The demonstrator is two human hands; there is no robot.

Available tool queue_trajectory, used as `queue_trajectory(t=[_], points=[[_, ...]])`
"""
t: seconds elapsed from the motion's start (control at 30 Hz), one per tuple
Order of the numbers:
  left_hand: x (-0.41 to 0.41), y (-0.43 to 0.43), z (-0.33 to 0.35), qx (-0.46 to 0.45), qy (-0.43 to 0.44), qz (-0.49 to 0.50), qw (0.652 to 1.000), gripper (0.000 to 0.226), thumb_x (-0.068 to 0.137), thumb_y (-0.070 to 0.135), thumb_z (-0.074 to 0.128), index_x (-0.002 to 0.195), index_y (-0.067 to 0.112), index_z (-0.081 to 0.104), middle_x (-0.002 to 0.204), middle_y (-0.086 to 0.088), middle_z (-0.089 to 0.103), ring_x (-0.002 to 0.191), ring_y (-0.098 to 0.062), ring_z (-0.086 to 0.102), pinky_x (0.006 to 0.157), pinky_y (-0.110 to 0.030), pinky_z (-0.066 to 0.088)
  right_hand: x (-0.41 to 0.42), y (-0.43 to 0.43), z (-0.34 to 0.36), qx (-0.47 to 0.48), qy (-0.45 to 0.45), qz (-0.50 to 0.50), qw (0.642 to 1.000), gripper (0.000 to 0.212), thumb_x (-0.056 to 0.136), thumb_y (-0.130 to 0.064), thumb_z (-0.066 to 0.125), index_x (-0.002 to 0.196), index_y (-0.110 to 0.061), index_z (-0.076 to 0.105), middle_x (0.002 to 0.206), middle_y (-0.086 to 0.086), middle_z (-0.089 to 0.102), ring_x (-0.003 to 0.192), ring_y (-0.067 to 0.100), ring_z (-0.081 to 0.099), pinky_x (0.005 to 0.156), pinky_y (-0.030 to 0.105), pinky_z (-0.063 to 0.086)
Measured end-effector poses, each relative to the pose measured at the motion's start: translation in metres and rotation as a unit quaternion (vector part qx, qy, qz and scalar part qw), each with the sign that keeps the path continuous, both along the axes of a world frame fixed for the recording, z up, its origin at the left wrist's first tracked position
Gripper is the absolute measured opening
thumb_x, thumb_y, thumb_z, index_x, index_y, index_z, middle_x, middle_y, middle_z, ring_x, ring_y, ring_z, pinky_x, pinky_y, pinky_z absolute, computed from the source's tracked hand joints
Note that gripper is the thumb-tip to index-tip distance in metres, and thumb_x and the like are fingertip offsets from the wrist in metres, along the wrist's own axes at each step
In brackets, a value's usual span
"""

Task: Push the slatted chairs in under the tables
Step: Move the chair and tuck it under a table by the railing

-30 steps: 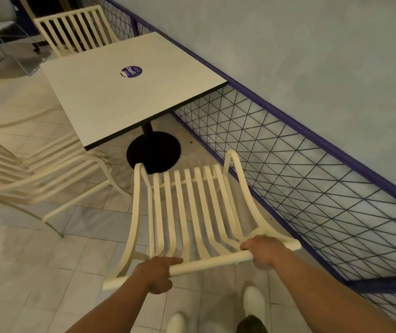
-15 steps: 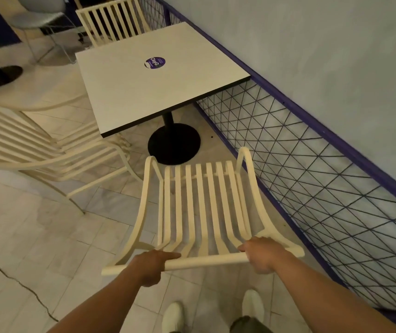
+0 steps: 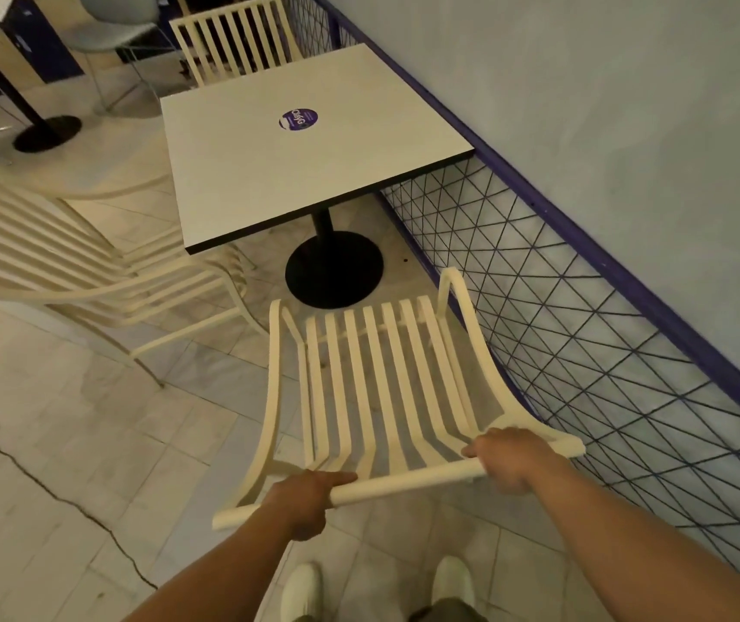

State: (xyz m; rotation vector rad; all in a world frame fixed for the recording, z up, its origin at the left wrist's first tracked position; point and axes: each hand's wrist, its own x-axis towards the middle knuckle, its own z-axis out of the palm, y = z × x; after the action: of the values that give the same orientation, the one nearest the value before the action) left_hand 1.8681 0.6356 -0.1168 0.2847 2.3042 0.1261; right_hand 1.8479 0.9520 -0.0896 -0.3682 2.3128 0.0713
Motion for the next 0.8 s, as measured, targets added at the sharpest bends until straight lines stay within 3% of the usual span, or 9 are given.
queue_trajectory(t=[0.4,0.8], points=[[-0.004,0.022,-0.005,0.011,0.025,0.006,1.0,0.069,0.097,0.014,0.054,0.149,0.053,0.031,0.136,0.003,0.055,0.115,-0.022,0.058,0.097,-0.039,0.051,-0.018,0.02,0.0,0.02,-0.009,0.0,1.0,0.06,0.092,-0.009,0.055,0.143,-0.037,0.046,0.129,0.002,0.06,0.112,0.026,0.059,0.091,0.039,0.048],[-0.014,0.026,-0.006,0.016,-0.051,0.01,0.998,0.082,0.09,0.007,0.063,0.148,0.055,0.03,0.136,0.001,0.054,0.118,-0.027,0.058,0.101,-0.05,0.049,-0.015,0.022,0.004,0.008,-0.031,-0.063,0.997,0.073,0.088,-0.01,0.059,0.147,-0.045,0.035,0.137,0.002,0.052,0.116,0.021,0.056,0.096,0.037,0.048]])
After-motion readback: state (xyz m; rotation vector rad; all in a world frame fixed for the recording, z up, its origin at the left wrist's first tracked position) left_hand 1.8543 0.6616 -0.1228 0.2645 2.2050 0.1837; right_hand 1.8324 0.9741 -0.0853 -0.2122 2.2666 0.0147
